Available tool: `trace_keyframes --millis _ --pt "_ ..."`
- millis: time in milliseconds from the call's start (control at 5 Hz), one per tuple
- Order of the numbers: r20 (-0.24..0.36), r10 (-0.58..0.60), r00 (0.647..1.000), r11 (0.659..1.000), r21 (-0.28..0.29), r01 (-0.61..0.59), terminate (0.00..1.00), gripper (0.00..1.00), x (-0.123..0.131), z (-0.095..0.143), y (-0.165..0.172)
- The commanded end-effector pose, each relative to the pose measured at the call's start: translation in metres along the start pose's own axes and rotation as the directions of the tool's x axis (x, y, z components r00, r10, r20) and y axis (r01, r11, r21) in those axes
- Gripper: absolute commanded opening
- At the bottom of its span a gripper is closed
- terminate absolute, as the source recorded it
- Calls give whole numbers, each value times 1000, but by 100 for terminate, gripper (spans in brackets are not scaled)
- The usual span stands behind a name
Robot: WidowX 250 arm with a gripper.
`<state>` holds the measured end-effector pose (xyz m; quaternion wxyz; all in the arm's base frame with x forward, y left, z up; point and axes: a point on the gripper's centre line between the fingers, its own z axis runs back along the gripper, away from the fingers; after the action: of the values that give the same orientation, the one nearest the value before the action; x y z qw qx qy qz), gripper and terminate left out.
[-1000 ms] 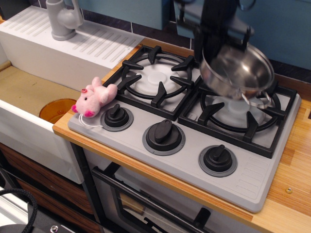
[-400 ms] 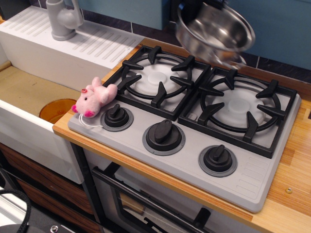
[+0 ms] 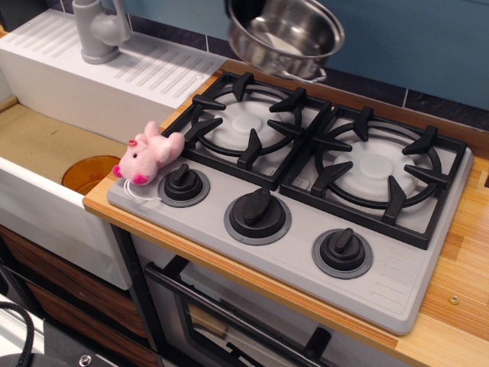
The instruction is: Put pan on stove and put stuffedpig in pan
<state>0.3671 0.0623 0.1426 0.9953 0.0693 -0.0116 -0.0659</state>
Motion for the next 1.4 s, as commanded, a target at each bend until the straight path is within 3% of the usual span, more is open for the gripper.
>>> trace_keyframes --millis 0,600,800,1200 --pt "89 -5 996 1000 -7 5 0 0 10 -12 26" --pt "129 -12 992 999 -40 17 0 0 4 -58 41" --pt "154 -20 988 998 -49 28 0 100 0 -63 42" --pt "150 -24 988 998 -49 31 0 100 7 -60 38"
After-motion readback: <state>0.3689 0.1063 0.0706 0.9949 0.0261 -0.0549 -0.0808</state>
